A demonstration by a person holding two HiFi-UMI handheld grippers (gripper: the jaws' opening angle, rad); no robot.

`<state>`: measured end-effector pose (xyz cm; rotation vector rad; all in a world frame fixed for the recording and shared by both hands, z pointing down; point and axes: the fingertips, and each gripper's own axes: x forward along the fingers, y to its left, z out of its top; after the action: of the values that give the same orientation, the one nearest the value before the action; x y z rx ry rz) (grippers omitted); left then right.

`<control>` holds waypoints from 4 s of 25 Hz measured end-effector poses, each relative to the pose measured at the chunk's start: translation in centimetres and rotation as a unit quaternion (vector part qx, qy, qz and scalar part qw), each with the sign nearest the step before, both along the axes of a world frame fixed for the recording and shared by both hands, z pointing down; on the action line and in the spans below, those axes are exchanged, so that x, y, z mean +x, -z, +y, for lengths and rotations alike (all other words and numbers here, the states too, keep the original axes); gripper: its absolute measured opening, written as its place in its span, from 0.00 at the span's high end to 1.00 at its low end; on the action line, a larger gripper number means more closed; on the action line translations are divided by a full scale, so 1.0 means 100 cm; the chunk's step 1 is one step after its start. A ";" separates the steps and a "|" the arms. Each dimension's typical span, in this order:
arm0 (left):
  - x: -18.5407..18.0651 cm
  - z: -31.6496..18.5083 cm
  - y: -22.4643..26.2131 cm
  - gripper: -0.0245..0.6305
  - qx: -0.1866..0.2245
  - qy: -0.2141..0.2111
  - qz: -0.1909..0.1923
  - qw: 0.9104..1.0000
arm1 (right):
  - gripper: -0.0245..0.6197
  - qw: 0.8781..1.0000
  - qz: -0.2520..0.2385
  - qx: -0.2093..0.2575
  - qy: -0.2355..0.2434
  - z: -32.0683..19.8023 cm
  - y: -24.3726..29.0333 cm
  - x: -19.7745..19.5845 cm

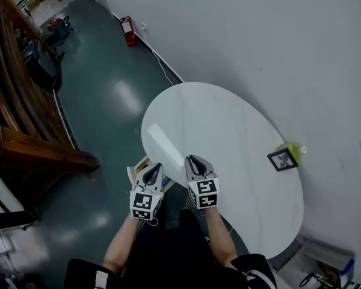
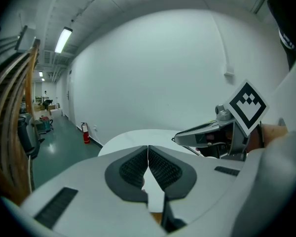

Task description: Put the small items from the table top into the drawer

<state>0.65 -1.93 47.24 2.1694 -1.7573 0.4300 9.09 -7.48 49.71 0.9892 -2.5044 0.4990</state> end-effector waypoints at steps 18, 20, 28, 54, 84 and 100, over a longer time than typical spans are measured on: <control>-0.177 0.073 -0.033 0.93 -0.029 0.134 0.028 0.990 | 0.87 0.987 0.026 -0.032 0.155 0.067 -0.032 -0.201; -0.181 0.076 -0.046 0.93 -0.039 0.138 0.034 0.989 | 0.87 0.986 0.033 -0.041 0.161 0.070 -0.046 -0.205; -0.188 0.086 -0.107 0.93 -0.080 0.139 0.060 0.985 | 0.87 0.979 0.063 -0.093 0.171 0.095 -0.115 -0.208; -0.179 0.113 -0.205 0.93 -0.144 0.147 0.101 0.973 | 0.87 0.959 0.120 -0.167 0.194 0.130 -0.248 -0.211; -0.193 0.110 -0.209 0.93 -0.152 0.146 0.097 0.973 | 0.68 0.944 0.143 -0.213 0.208 0.125 -0.320 -0.241; -0.193 0.100 -0.176 0.93 -0.126 0.143 0.086 0.978 | 0.88 0.951 0.129 -0.175 0.220 0.119 -0.272 -0.242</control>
<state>-18.67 8.05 64.83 1.6967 -1.7752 0.3574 -15.07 4.37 76.93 0.3211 -2.2008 0.5957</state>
